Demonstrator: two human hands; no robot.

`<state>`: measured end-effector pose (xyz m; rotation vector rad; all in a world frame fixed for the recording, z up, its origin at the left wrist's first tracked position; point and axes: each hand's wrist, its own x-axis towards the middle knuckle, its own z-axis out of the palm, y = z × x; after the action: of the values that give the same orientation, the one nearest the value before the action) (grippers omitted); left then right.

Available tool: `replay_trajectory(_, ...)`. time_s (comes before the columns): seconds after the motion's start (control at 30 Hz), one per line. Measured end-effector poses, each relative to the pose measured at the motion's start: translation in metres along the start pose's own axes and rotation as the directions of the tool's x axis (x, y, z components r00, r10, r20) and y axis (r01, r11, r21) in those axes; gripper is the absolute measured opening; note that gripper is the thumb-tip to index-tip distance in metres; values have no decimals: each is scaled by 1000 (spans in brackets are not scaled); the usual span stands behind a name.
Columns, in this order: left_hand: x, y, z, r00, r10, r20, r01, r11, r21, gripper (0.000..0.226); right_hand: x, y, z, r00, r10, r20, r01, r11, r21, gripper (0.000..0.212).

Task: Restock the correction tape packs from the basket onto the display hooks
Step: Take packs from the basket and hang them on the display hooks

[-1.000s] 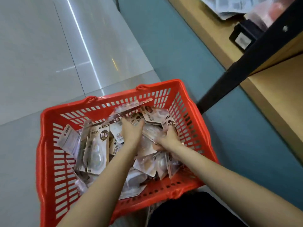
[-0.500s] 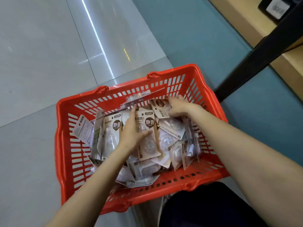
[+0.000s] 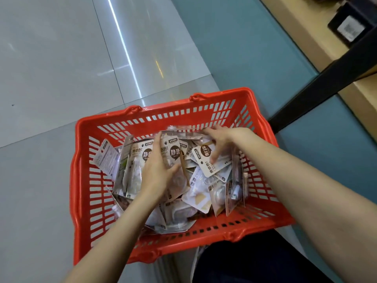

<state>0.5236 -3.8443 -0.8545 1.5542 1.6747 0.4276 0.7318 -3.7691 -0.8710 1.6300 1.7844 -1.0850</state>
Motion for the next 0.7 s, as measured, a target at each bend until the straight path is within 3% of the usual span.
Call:
replay_trajectory(0.1,5,-3,0,999,-40,-1,40,998,-45,99,3,2,6,998,13,54,-14,1000,9,127)
replay_trajectory(0.2,5,-1,-1,1000,-30,4,30,997,-69,97,0,0,6,1000,-2,-11,1,995,-98,125)
replay_trajectory(0.3,0,3,-5,997,-49,-55,39,984,-172,90,-19,1,11,992,-83,-98,75,994,-84,112)
replay_trajectory(0.43,-7,-2,-17,987,-52,-150,22,981,-194,85,-44,-20,35,928,-294,-228,187,899,-397,91)
replay_trajectory(0.5,-9,-6,-20,985,-45,-165,18,987,-157,85,-44,-28,36,923,-337,-189,221,862,-457,84)
replay_trajectory(0.6,-13,-5,-23,982,-19,-188,-8,990,-142,86,-44,-36,25,928,-354,-117,279,868,-410,63)
replay_trajectory(0.7,-19,-2,-27,976,18,-218,-32,998,-60,85,-41,-41,26,943,-330,-47,246,785,-568,73)
